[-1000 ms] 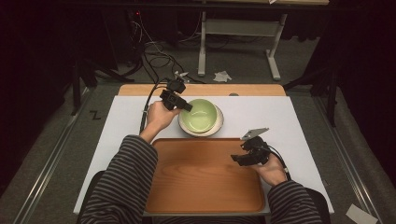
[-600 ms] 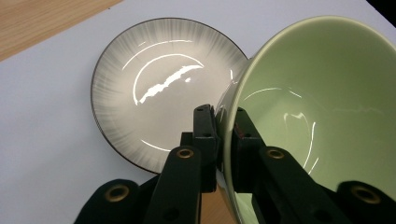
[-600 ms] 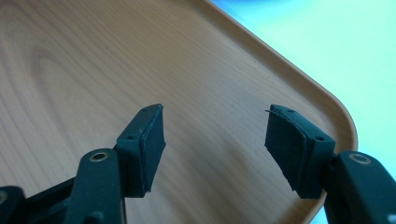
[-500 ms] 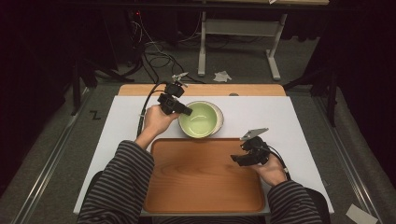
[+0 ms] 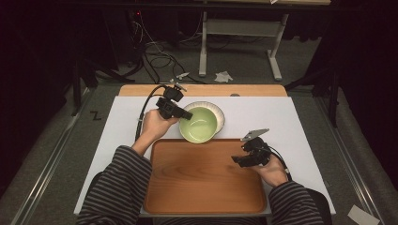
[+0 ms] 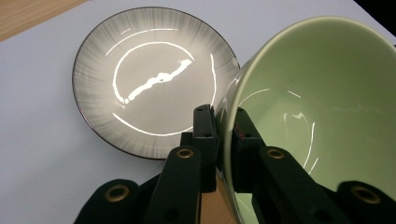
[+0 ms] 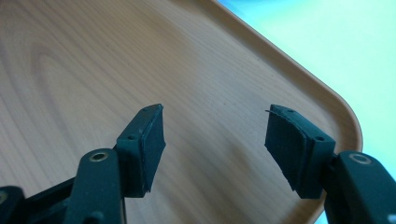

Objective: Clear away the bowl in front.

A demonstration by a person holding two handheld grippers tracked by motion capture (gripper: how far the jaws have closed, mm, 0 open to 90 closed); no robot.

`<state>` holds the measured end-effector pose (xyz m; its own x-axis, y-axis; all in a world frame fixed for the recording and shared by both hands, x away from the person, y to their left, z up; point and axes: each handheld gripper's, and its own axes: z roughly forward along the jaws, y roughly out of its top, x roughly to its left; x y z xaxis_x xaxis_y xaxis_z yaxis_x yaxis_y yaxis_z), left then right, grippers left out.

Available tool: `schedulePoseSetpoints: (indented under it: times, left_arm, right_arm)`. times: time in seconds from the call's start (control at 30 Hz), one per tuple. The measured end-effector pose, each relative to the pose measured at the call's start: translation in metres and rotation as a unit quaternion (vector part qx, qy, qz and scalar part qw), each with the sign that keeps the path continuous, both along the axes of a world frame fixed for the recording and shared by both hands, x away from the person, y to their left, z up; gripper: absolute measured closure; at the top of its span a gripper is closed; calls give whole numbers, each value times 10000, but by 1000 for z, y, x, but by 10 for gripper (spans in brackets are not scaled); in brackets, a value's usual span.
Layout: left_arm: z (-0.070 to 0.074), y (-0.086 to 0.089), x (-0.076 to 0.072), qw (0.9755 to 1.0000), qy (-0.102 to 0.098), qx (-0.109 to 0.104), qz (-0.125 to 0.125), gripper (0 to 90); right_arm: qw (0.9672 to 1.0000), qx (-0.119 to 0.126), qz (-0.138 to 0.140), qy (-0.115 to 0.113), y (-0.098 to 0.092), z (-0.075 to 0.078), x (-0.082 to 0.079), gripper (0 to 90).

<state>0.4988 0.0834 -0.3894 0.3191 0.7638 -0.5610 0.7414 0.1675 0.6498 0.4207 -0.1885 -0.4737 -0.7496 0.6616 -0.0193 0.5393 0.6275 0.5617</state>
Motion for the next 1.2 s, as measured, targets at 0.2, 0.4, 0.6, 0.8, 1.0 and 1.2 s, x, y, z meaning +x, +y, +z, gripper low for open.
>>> schedulePoseSetpoints:
  times: [0.2,0.4,0.6,0.8,1.0,1.2]
  left_arm:
    - [-1,1,-5,10000,-3,1,-71,835]
    - [-3,3,-12,9999,3,-16,-116,835]
    - [-3,4,-20,9999,5,-56,-135,835]
    - [-3,4,-29,9998,-3,-34,-189,835]
    - [-4,5,-36,9997,-9,-59,-245,835]
    - [-4,6,-43,9995,-14,-60,-301,835]
  right_arm:
    - [10000,0,10,8,1,-1,0,388]
    - [10000,1,16,1,1,-1,0,389]
    - [10000,-15,22,-1,1,-1,0,389]
    - [10000,-18,12,13,1,-1,-1,388]
    - [10000,-37,28,6,1,-1,0,388]
    - [10000,-25,29,18,2,-1,-1,388]
